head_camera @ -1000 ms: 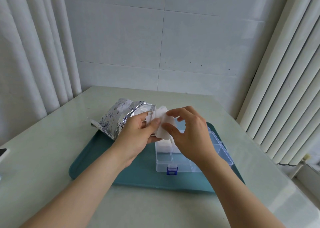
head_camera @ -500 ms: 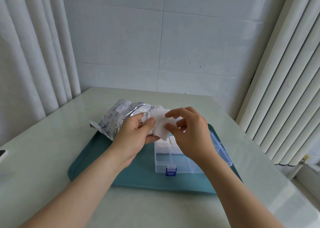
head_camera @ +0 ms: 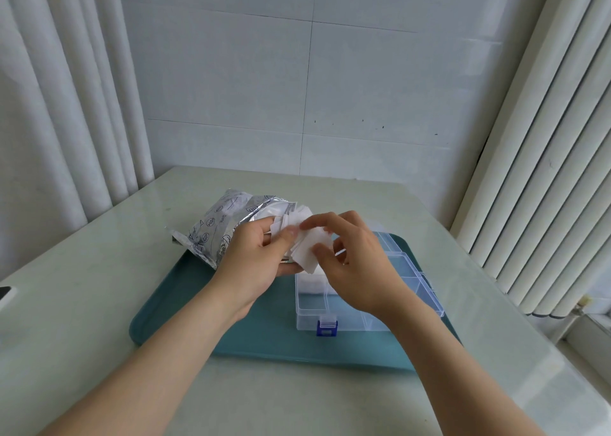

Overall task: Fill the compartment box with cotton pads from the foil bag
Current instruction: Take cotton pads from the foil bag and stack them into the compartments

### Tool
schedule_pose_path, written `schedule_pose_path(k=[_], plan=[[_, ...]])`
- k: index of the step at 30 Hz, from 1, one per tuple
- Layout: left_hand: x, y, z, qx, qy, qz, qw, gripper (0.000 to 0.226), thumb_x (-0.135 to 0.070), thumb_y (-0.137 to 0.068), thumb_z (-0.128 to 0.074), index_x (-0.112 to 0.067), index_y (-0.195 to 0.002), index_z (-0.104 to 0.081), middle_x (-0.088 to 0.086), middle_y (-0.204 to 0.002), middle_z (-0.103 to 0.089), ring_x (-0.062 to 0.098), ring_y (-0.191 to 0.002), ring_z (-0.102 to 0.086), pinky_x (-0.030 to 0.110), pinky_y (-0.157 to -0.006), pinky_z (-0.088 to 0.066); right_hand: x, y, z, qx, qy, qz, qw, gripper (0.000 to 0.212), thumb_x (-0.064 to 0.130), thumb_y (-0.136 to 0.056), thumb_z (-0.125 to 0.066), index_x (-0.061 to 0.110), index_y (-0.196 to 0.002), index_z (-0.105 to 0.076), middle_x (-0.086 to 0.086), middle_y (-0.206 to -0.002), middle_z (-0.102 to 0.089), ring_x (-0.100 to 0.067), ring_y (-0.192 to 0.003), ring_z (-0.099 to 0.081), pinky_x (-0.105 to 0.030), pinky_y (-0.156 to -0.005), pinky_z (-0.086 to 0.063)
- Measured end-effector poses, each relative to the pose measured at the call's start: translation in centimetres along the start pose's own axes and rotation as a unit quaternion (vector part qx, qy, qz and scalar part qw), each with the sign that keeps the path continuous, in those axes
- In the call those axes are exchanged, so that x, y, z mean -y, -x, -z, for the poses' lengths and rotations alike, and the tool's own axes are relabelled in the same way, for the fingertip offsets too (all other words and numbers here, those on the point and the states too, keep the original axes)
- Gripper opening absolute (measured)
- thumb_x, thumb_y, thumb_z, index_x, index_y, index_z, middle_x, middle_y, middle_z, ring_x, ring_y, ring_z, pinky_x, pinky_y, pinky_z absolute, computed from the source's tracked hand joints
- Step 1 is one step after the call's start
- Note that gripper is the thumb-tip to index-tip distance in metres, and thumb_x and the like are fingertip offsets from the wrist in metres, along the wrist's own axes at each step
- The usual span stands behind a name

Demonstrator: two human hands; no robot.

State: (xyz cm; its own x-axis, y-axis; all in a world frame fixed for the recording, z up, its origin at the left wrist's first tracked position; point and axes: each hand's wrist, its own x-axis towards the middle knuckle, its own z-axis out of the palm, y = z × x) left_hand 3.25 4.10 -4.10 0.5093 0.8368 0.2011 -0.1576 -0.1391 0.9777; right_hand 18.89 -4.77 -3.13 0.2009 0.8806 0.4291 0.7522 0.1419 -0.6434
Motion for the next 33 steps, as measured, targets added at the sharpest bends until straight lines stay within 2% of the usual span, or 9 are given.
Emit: schedule_pose_path(k=[4,7,10,14,19,22,25,29,33], plan=[[-0.1,0.1,0.0,-0.003,0.015,0.021,1.000,0.021,-0.010,-0.110,-0.055,-0.007,-0.113,-0.075,0.013,-0.103,-0.080,0.032,-0.097,-0.079,0.043,-0.077,-0.066,0.0,0.0,0.0,-0.015,-0.014,-0.007,1.000,0.019,0.018,-0.097,-0.065,0.033,-0.108,-0.066,0.008,-0.108,-0.055,-0.008,-0.058,-0.057,-0.012,-0.059,-0.041],[-0.1,0.0,0.0,-0.002,0.040,0.040,0.998,0.019,-0.007,-0.107,-0.057,-0.002,-0.111,-0.075,0.021,-0.108,-0.078,0.039,-0.101,-0.077,0.045,-0.077,-0.066,-0.1,-0.2,0.2,-0.046,-0.053,-0.048,0.996,0.010,0.019,-0.095,-0.074,0.023,-0.102,-0.068,0.008,-0.094,-0.065,-0.008,-0.053,-0.062,-0.015,-0.055,-0.044],[-0.1,0.0,-0.1,0.003,0.066,0.057,0.996,0.018,-0.004,-0.106,-0.058,-0.001,-0.115,-0.073,0.022,-0.114,-0.076,0.040,-0.107,-0.075,0.044,-0.077,-0.065,-0.2,-0.2,0.4,-0.067,-0.099,-0.080,0.990,0.011,0.018,-0.092,-0.080,0.019,-0.098,-0.070,0.001,-0.091,-0.071,-0.017,-0.060,-0.073,-0.036,-0.062,-0.062],[-0.3,0.0,-0.2,0.017,0.083,0.055,0.995,0.022,-0.003,-0.106,-0.055,-0.003,-0.119,-0.073,0.017,-0.116,-0.077,0.034,-0.106,-0.077,0.043,-0.082,-0.065,-0.2,-0.2,0.6,-0.073,-0.095,-0.081,0.989,0.011,0.017,-0.095,-0.077,0.023,-0.103,-0.074,-0.007,-0.091,-0.071,-0.017,-0.058,-0.074,-0.034,-0.062,-0.063],[-0.4,-0.1,-0.1,0.006,0.097,0.046,0.994,0.022,-0.001,-0.107,-0.053,-0.004,-0.115,-0.073,0.014,-0.112,-0.079,0.028,-0.102,-0.078,0.037,-0.080,-0.065,-0.3,-0.3,0.2,-0.065,-0.035,-0.068,0.995,0.015,0.023,-0.096,-0.077,0.027,-0.110,-0.079,0.003,-0.087,-0.075,-0.011,-0.061,-0.072,-0.031,-0.070,-0.060],[-0.5,0.0,-0.1,0.016,0.108,0.055,0.992,0.022,-0.001,-0.107,-0.052,0.000,-0.115,-0.072,0.014,-0.112,-0.079,0.028,-0.102,-0.078,0.037,-0.079,-0.065,-0.2,-0.4,0.4,-0.066,-0.028,-0.069,0.995,0.008,0.023,-0.095,-0.078,0.023,-0.103,-0.080,0.003,-0.079,-0.075,-0.009,-0.058,-0.069,-0.021,-0.059,-0.049],[-0.4,-0.1,-0.1,0.022,0.107,0.060,0.992,0.024,-0.002,-0.108,-0.050,0.000,-0.116,-0.072,0.014,-0.114,-0.079,0.028,-0.105,-0.077,0.041,-0.085,-0.065,-0.1,-0.3,1.1,-0.060,-0.057,-0.071,0.994,0.007,0.014,-0.097,-0.073,0.020,-0.098,-0.078,0.000,-0.071,-0.073,-0.005,-0.049,-0.059,-0.010,-0.052,-0.039],[-0.2,-0.1,0.1,0.044,0.062,0.057,0.995,0.027,-0.003,-0.110,-0.049,-0.003,-0.123,-0.072,0.015,-0.120,-0.077,0.031,-0.109,-0.076,0.044,-0.094,-0.063,0.0,-0.3,1.7,-0.045,-0.163,-0.054,0.984,0.019,0.005,-0.101,-0.065,0.018,-0.102,-0.079,-0.003,-0.089,-0.073,-0.013,-0.058,-0.065,-0.018,-0.058,-0.048],[-0.2,0.2,-0.2,0.091,0.037,0.048,0.994,0.024,-0.014,-0.110,-0.055,-0.006,-0.126,-0.071,0.015,-0.119,-0.077,0.031,-0.110,-0.076,0.043,-0.094,-0.062,-0.2,-0.4,1.3,-0.069,-0.142,-0.039,0.987,0.019,0.006,-0.101,-0.066,0.018,-0.107,-0.079,0.002,-0.088,-0.074,-0.013,-0.060,-0.067,-0.021,-0.060,-0.051]])
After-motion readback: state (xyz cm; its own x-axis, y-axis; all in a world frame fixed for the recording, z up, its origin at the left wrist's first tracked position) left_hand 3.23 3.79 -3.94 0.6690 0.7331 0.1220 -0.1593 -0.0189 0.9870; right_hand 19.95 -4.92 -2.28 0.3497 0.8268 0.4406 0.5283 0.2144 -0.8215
